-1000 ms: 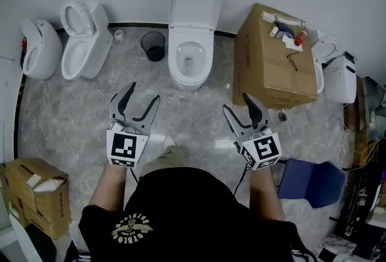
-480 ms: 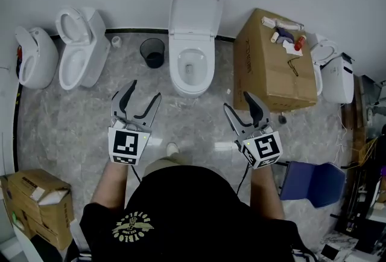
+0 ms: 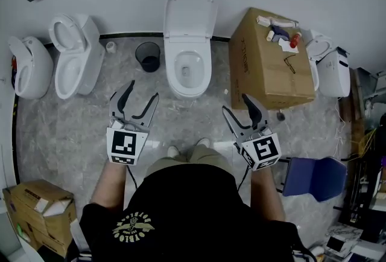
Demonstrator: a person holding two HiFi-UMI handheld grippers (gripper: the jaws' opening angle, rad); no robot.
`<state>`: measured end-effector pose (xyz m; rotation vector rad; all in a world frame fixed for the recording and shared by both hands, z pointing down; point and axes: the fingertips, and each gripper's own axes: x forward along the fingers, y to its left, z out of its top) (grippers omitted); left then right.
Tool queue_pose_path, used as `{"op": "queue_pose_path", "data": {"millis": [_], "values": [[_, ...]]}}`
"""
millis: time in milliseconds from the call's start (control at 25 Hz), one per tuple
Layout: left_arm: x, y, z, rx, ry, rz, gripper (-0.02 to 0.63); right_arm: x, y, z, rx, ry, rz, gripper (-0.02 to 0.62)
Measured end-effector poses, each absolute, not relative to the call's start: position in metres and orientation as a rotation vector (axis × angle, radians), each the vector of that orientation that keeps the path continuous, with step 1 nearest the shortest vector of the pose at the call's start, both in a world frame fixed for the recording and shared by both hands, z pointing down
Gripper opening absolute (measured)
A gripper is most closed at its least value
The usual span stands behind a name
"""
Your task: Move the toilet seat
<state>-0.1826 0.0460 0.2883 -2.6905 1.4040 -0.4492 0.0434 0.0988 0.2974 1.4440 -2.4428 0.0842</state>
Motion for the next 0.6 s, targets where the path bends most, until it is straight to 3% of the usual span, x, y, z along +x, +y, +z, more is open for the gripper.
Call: {"op": "queue_pose_path", "data": {"millis": [600], "values": [[-0.151,0.004,0.296,-2.702,1.398,-0.476,0.275,0.069,0.051,0.303,1.455,-2.467,0.106,0.264]]}}
